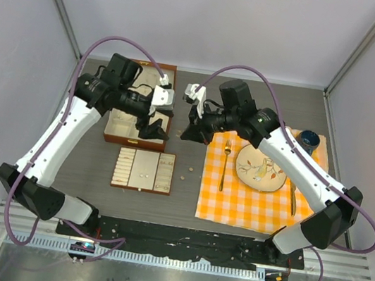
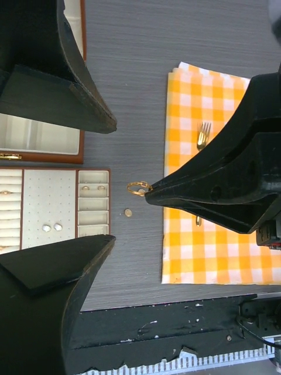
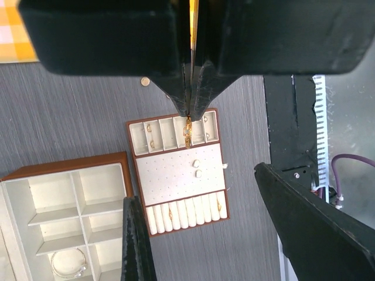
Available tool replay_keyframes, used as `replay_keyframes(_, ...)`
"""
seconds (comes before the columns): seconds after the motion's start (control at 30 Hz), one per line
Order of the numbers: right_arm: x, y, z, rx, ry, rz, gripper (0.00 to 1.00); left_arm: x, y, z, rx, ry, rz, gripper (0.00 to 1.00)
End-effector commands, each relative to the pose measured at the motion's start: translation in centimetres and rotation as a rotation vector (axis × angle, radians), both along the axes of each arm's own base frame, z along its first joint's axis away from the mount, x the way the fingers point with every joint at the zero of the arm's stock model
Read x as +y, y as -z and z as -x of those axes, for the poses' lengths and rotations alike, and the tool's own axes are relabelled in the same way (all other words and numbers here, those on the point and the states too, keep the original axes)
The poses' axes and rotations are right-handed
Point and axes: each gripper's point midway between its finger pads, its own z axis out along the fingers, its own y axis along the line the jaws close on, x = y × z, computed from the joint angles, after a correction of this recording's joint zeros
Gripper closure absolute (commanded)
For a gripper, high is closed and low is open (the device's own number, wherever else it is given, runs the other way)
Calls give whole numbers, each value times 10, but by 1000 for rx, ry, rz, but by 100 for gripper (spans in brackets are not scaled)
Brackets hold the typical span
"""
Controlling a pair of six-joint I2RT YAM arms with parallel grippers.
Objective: Organize the mixed jewelry
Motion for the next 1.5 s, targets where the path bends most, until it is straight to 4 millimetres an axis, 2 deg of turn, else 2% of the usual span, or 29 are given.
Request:
replay_keyframes(0.0, 5, -22, -5, -90, 4, -26, 99, -8, 0, -7, -21, 6, 17, 27)
replay_keyframes(0.33, 7, -24, -4, -102, 3, -24, 99, -20, 6, -13, 2, 3, 37, 40)
replay_keyframes(0.6, 7, -24, -3, -103, 4, -22, 99, -25, 11, -14, 22, 4, 48, 45)
replay_keyframes(0.93, 7, -23, -4, -104, 7, -20, 99, -30, 14, -13, 45, 12, 64, 58)
replay_keyframes(1.47, 5, -26, -5, -120, 20, -21, 99, -33, 26, -5, 83, 32, 49, 66)
